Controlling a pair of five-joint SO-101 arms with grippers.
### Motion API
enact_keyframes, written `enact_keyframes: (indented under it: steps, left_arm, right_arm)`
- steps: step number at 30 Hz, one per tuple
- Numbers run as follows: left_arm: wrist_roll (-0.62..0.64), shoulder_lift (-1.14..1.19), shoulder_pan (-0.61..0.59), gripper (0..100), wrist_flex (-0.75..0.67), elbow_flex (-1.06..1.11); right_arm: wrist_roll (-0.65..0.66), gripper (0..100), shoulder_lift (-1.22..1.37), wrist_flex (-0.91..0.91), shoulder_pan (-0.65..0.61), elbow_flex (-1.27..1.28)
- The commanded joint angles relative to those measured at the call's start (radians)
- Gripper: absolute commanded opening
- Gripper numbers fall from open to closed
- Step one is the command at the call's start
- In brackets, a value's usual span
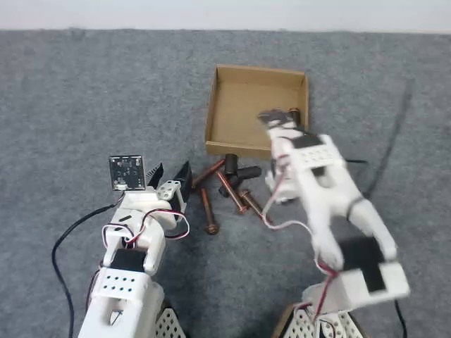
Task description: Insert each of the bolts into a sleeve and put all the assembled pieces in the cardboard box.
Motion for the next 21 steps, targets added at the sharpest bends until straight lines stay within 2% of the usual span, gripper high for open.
enact_keyframes:
  steps: [1,4,7,13,16,21]
  left_arm:
    - [-0.009,-0.031,0.005,19,0.003,-0.010]
    - [-0.009,-0.031,0.005,19,0.003,-0.010]
    - [-0.009,-0.031,0.005,19,0.003,-0.010]
    - [-0.003,-0.031,0.011,19,0.012,-0.027]
    - [-0.003,-0.031,0.029,19,0.132,-0.090]
    - [-0.003,-0.029,0.041,19,0.428,-0.303]
  right_arm:
    - [-0.018,0.7,-0.213,-0.045,0.025,0.137]
    - [-0.018,0.7,-0.341,-0.061,0.054,0.252]
    - [-0.018,0.7,-0.450,-0.077,0.148,0.345]
    - [0.032,0.7,-0.567,-0.297,0.303,0.595]
    - [0.046,0.7,-0.578,-0.302,0.305,0.606]
    - [0.043,0.7,-0.578,-0.321,0.306,0.609]
